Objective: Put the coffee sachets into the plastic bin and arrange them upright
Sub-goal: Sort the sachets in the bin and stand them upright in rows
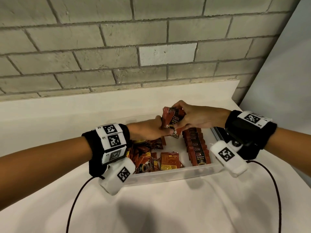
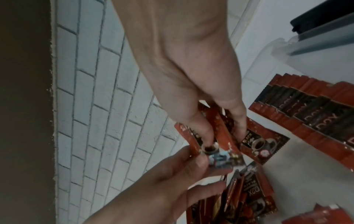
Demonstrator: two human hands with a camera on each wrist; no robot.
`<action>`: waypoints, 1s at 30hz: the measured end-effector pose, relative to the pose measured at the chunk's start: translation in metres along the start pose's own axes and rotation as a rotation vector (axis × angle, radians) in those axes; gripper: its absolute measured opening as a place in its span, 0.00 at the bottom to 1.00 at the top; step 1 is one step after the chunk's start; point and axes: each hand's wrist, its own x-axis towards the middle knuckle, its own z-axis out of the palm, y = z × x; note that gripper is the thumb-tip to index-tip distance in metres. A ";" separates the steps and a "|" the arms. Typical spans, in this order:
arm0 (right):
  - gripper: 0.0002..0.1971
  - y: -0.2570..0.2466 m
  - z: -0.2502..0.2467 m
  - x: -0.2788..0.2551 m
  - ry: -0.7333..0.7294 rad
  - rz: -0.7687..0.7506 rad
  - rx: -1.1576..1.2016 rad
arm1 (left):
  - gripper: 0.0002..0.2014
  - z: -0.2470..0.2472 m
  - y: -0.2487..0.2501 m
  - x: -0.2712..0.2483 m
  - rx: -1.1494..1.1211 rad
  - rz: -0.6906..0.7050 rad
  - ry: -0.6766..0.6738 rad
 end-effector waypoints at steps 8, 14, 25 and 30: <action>0.27 0.007 0.002 -0.006 0.031 -0.038 -0.027 | 0.15 0.002 0.017 -0.005 -0.420 0.056 -0.090; 0.25 0.012 -0.026 -0.028 0.051 -0.017 -0.131 | 0.17 0.009 0.030 0.006 0.503 0.291 -0.325; 0.21 0.037 -0.043 -0.048 0.107 -0.030 -0.259 | 0.25 0.036 0.036 0.036 1.003 0.351 -0.578; 0.22 0.036 -0.045 -0.048 0.135 -0.034 -0.226 | 0.22 -0.011 0.051 0.015 0.801 0.377 -0.458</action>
